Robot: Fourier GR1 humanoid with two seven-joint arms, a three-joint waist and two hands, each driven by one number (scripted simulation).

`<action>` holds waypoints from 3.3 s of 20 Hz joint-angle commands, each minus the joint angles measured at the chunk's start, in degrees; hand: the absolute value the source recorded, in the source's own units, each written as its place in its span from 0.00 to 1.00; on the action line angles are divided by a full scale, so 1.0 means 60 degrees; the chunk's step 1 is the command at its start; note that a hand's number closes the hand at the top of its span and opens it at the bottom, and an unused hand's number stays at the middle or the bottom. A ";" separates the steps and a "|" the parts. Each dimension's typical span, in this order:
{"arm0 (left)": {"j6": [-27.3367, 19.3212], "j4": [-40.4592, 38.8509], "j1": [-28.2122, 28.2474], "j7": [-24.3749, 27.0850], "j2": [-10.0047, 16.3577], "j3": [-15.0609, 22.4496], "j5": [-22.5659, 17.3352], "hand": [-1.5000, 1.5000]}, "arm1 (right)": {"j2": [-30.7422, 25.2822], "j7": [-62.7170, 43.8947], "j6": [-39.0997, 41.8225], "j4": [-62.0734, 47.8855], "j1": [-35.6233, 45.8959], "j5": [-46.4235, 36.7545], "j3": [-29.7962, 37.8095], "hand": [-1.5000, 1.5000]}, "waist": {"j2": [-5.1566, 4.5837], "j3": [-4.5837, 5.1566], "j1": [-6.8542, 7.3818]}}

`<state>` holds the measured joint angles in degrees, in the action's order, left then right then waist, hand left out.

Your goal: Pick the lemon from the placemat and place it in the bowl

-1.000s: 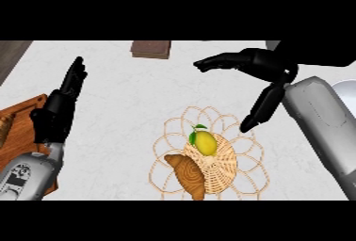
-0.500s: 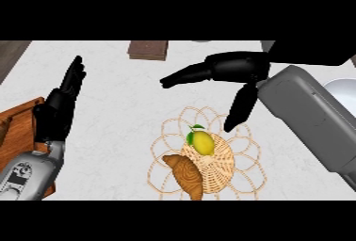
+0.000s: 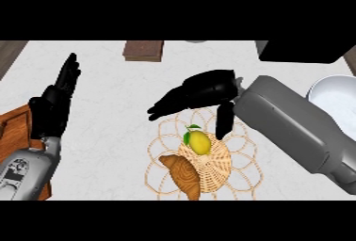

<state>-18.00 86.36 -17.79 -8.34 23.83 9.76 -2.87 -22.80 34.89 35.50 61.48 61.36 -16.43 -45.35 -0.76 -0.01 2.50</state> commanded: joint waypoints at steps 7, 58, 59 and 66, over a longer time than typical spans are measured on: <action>0.0077 0.0988 0.0516 -0.0505 0.0111 -0.0129 0.0175 0.50 | 0.0666 0.1483 -0.0504 -0.1668 0.0143 -0.2084 -0.1950 0.00 | 0.0086 -0.0001 -0.0121; 0.0232 0.0636 0.1836 -0.0403 -0.0344 -0.1507 0.0961 0.50 | 0.3792 -0.5644 -0.7185 -0.2706 -0.3312 -0.1263 0.3012 1.00 | 0.0836 0.0017 -0.1873; 0.0263 0.0722 0.1575 -0.0565 -0.0327 -0.1451 0.0980 0.50 | 0.3794 -0.5989 -0.7430 -0.2237 -0.3168 -0.1028 0.3183 1.00 | 0.0831 0.0002 -0.1853; 0.0252 0.0792 0.2266 -0.0270 -0.0310 -0.1639 0.0872 0.50 | 0.3796 -0.8647 -0.9491 -0.0120 -0.3819 -0.2162 0.3143 1.00 | 0.0822 0.0055 -0.1851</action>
<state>-16.58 90.67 -5.78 -10.57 21.59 0.51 2.55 -0.18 -8.27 -15.48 54.54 39.96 -26.32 -26.65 4.37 0.22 -9.11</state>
